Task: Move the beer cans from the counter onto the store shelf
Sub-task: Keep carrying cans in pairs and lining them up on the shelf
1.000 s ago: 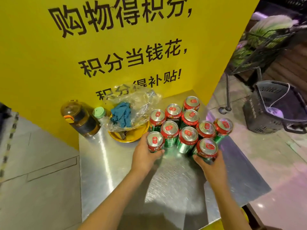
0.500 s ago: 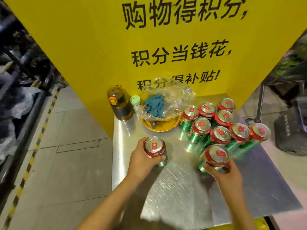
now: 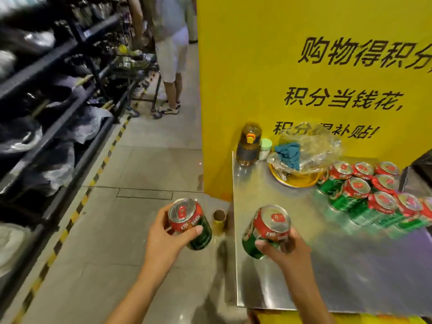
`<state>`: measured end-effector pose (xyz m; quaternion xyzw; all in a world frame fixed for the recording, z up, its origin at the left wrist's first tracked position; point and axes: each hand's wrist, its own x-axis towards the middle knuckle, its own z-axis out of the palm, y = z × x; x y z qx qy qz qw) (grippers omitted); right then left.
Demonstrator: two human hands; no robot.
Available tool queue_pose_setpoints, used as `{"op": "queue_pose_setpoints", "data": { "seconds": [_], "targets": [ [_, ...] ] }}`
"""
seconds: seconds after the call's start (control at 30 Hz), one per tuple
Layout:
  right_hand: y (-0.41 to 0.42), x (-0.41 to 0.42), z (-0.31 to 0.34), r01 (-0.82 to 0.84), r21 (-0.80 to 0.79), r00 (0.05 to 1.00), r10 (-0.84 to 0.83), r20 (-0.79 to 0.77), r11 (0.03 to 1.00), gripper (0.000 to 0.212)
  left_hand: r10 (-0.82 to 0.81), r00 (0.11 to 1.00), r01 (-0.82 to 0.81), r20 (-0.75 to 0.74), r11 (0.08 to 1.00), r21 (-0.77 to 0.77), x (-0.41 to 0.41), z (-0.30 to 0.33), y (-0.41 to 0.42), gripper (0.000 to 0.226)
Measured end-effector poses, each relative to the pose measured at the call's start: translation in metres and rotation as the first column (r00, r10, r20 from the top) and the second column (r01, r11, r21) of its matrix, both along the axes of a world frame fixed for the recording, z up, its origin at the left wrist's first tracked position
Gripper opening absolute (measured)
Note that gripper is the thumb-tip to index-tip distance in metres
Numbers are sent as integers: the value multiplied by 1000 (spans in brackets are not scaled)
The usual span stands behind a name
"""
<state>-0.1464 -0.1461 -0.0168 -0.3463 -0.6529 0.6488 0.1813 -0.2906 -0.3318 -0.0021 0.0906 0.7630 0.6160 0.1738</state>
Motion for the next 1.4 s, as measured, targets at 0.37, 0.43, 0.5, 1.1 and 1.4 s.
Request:
{"op": "queue_pose_setpoints", "data": {
  "seconds": [0.37, 0.43, 0.5, 1.1, 1.4],
  "targets": [
    [-254, -147, 21, -536, -36, 842, 531, -96, 844, 67, 457, 888, -458, -54, 889, 9, -28, 35, -281, 61],
    [-297, -164, 24, -624, -26, 778, 618, -109, 781, 64, 542, 837, -543, -76, 840, 15, -25, 41, -329, 51],
    [-336, -182, 29, -698, -16, 713, 694, -98, 716, 67, 630, 773, -631, -75, 776, 15, -22, 46, -370, 46],
    [-595, -424, 50, -972, 39, 225, 963, -146, 233, 66, 939, 336, -939, -78, 340, 48, -150, 47, -589, 58],
    [-707, -533, 50, -995, 42, 87, 991, -99, 92, 61, 973, 214, -976, -81, 217, 33, -226, 45, -683, 53]
  ]
}}
